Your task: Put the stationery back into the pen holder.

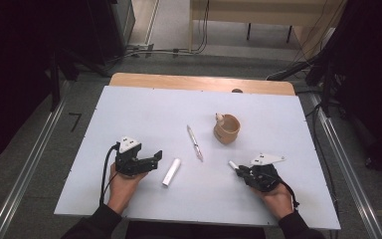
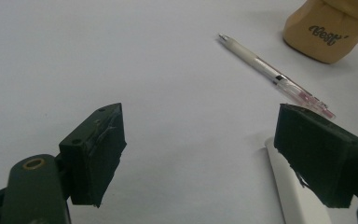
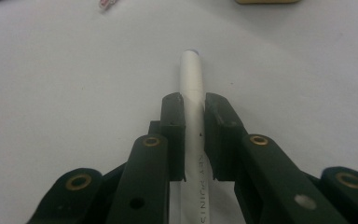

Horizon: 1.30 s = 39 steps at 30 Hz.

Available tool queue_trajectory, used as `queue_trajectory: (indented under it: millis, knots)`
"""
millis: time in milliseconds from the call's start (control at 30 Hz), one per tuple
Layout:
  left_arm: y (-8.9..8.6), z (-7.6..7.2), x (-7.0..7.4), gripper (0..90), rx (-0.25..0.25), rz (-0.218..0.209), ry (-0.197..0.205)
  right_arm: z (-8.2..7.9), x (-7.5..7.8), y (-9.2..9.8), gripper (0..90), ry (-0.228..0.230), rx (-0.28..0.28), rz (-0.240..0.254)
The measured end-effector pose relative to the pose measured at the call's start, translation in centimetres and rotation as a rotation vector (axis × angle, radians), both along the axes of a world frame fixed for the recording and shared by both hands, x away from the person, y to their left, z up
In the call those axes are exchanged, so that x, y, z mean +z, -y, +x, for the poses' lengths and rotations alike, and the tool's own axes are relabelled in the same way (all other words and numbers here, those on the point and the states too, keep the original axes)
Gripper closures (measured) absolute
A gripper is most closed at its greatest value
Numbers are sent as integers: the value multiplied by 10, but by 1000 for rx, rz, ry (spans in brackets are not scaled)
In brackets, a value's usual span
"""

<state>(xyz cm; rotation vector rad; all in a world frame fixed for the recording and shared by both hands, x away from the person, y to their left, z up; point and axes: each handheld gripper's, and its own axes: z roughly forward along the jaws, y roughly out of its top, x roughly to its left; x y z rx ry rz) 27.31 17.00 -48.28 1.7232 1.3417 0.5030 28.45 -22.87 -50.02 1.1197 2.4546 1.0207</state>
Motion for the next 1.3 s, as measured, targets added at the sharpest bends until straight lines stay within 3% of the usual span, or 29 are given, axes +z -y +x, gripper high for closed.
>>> queue_trajectory:
  millis: [200,333,1133,1300]
  knots:
    - [5,-2,2,162,-24,-7,-3,-1,4,0,770,13,2,20]
    - [9,-3,3,162,-40,-34,-13,-2,8,0,769,18,1,32]
    - [44,-7,7,164,-140,-43,-17,6,20,-20,769,43,45,102]
    - [51,-6,7,166,-160,-61,-30,7,24,-24,769,51,51,117]
